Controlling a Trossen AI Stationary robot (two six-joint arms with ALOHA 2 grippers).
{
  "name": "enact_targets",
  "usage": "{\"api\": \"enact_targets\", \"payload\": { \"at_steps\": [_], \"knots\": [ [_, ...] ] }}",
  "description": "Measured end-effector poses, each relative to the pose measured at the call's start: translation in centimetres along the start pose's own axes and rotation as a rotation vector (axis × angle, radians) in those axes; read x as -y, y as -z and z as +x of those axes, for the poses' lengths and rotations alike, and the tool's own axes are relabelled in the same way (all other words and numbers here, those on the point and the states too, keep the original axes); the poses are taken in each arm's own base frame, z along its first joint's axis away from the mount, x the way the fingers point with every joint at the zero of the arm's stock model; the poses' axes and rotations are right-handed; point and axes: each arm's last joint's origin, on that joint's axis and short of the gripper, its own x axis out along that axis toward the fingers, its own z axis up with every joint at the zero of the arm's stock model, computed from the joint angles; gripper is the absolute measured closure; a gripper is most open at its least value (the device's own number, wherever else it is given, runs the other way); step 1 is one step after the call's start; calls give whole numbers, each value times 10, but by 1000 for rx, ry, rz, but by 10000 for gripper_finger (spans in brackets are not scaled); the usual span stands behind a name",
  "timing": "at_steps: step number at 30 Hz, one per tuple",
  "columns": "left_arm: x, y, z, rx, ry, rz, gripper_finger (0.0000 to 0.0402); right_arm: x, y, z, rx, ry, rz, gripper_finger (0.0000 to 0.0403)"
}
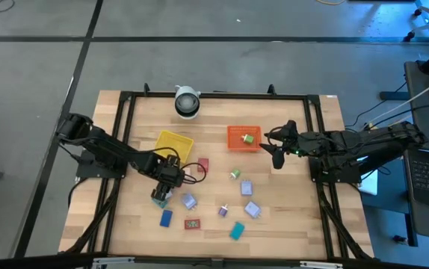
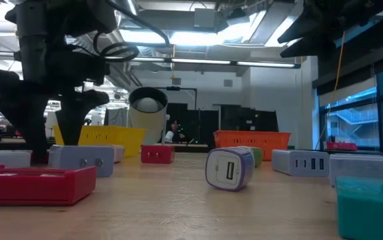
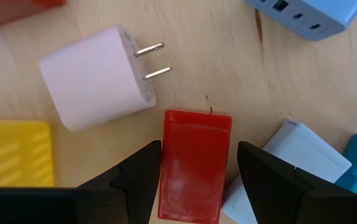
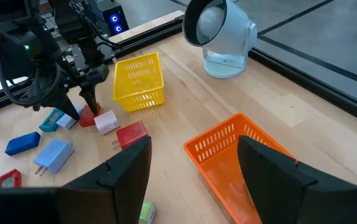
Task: Pick & Place Office items
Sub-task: Put the top red digital timer into the yellow bin
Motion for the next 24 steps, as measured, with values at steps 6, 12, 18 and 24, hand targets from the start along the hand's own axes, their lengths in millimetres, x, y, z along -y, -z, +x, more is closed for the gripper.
{"api": "enact_targets", "payload": {
  "at_steps": [6,12,18,24],
  "knots": [
    [0,-1,1,7,1,-16,194,0,1,1,-4,2,-3,163],
    [1,-1,6,-11,11,-17,194,-5,5,6,-34,1,-25,163],
    [2,-1,15,-48,21,-15,195,-9,10,13,-65,4,-48,163],
    [1,-5,8,-32,27,-9,223,-9,11,13,-67,5,-49,163]
  ]
}}
